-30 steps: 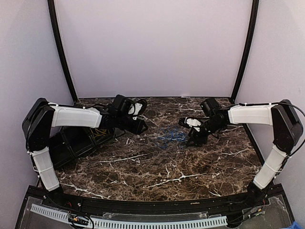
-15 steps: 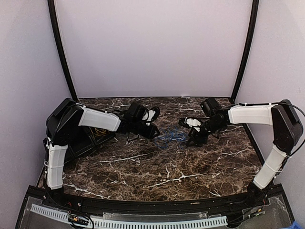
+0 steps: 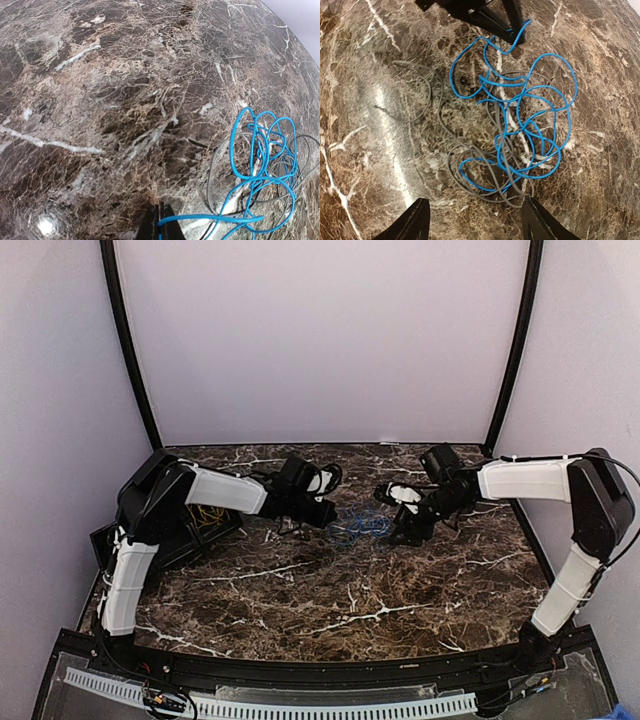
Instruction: Untangle the cables
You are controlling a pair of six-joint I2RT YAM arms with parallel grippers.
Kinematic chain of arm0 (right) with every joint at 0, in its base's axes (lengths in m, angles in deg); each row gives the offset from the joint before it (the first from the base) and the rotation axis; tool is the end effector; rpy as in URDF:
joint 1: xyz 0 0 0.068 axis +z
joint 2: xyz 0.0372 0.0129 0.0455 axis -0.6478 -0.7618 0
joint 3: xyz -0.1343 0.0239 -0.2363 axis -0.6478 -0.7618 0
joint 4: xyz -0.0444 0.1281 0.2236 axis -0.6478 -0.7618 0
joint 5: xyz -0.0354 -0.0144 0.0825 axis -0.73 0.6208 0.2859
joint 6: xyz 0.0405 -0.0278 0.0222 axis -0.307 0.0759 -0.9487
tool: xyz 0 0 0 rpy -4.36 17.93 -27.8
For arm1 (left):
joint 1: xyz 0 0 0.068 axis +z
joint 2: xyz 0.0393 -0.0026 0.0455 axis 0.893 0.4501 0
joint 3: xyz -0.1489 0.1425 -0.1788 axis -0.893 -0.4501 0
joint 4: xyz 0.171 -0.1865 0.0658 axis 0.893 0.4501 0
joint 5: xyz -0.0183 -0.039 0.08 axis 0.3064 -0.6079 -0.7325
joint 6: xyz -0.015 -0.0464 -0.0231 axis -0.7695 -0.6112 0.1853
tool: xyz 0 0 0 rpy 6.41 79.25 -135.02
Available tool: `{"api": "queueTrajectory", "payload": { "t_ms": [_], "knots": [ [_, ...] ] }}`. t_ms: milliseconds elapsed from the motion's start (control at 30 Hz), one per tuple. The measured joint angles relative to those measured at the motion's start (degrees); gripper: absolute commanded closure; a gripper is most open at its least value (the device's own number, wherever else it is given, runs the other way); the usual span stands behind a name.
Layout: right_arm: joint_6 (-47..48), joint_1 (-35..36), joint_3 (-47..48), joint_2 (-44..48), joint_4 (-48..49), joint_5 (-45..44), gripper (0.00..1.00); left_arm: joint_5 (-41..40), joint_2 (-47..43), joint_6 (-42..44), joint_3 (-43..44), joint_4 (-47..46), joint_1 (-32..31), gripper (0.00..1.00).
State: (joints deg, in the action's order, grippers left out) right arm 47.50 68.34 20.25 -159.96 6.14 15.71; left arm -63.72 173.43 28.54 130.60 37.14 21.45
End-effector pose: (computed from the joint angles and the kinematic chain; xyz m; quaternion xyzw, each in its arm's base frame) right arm 0.2903 0.1705 0.1884 -0.5419 0.7766 0.1826 0.2642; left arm 0.3705 -0.3400 0.1304 0.2682 0.8511 -0.2739 0.3587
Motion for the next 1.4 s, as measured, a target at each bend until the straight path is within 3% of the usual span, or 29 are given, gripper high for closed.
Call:
{"api": "queueTrajectory", "payload": {
  "t_ms": [100,200,267,300,400,667,900,1100,1200,1300,1400],
  "knots": [
    [-2.29,0.13,0.94,-1.55,2.23,-0.66,0.37,0.02,-0.46,-0.15,-0.02,0.46,0.0,1.0],
    [-4.24,0.61,3.37,-5.44,4.9,-2.82,0.46,0.0,-2.54,-0.15,-0.76,1.31,-0.11,1.0],
    [-5.09,1.22,4.94,-8.57,6.03,-4.63,0.59,0.02,-5.38,-0.13,-1.77,1.73,-0.31,1.0],
    [-5.9,1.62,5.55,-10.16,6.51,-5.55,0.72,-0.04,-7.04,-0.13,-2.19,1.9,-0.44,1.0],
    [-7.52,2.47,6.1,-13.57,6.93,-7.23,1.0,-0.46,-12.81,-0.13,-3.43,2.45,-0.9,1.0],
    [-9.14,2.8,6.29,-14.16,7.61,-8.15,1.0,-5.75,-31.43,0.02,-4.26,5.95,-1.29,1.0],
    [-9.84,2.49,8.11,-14.32,11.85,-7.02,0.98,-13.64,-39.21,2.82,6.25,19.61,-2.32,1.0],
    [-9.84,1.9,9.27,-14.21,16.57,-4.9,0.86,-19.74,-39.21,6.03,14.16,31.36,-2.51,1.0],
    [-10.36,0.79,8.81,-14.78,14.29,-7.19,0.82,-23.67,-39.98,7.91,19.02,32.02,-2.25,1.0],
    [-10.95,-1.6,7.52,-16.41,11.39,-8.72,0.69,-27.32,-45.0,9.11,24.35,30.62,-1.84,1.0],
    [-11.41,-2.8,7.76,-16.31,10.86,-10.14,0.67,-28.28,-49.4,9.2,26.12,29.31,-1.66,1.0]
  ]
}}
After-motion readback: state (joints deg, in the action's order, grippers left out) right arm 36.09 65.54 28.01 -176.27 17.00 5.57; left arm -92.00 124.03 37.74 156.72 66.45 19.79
